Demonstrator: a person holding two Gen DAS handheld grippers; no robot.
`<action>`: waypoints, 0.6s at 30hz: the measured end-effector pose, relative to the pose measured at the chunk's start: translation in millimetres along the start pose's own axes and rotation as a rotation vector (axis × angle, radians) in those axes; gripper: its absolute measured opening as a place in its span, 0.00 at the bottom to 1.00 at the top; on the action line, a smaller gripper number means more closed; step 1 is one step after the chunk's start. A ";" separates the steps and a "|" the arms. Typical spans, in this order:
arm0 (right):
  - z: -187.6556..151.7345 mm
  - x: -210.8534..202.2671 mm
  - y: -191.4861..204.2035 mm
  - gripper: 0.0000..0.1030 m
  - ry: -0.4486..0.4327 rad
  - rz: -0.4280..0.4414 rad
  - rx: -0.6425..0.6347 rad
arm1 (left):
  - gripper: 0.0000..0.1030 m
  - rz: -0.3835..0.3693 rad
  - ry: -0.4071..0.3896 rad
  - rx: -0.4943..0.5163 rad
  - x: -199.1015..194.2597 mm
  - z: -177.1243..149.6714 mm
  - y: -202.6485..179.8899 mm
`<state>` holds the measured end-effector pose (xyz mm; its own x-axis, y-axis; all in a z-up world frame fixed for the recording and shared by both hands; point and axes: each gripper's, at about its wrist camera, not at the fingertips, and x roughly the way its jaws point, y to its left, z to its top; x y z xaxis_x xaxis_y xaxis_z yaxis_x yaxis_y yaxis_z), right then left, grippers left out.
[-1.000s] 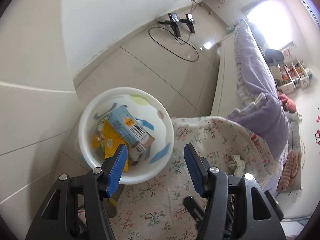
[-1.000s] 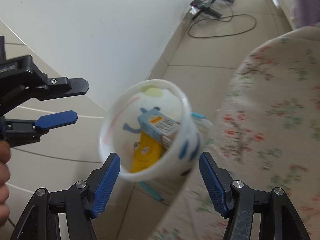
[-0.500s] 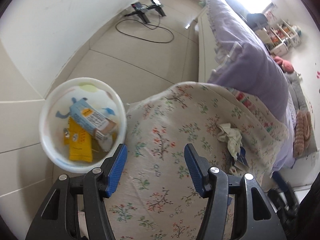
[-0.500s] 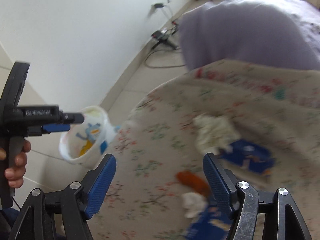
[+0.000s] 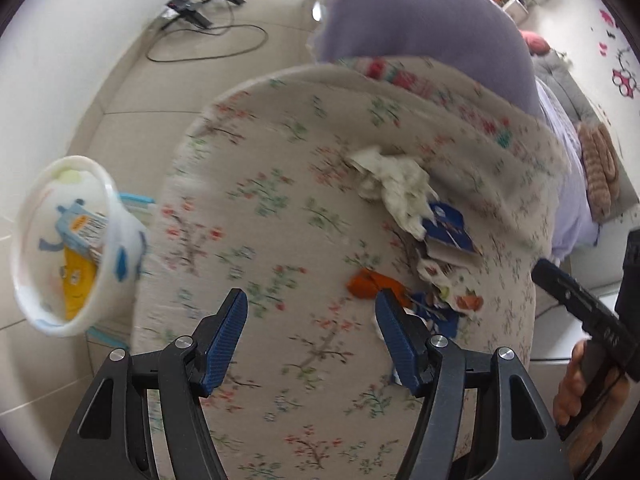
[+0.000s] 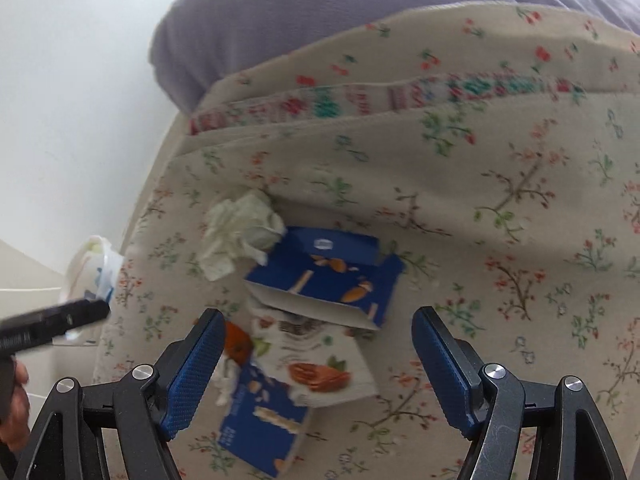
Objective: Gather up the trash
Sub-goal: 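Grasp the white tissue with the left tool while the right tool grasps a wrapper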
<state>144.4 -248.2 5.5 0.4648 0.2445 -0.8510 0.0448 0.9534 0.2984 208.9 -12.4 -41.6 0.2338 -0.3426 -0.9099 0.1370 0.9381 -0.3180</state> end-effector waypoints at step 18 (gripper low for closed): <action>-21.4 33.4 -35.8 0.78 0.165 0.054 0.153 | 0.63 -0.084 0.064 0.014 73.3 -13.3 -56.3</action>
<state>139.4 -270.4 -42.8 0.3203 0.3321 -0.8872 0.1634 0.9031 0.3971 205.4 -89.6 -94.0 0.1588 -0.4154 -0.8957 0.1668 0.9054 -0.3904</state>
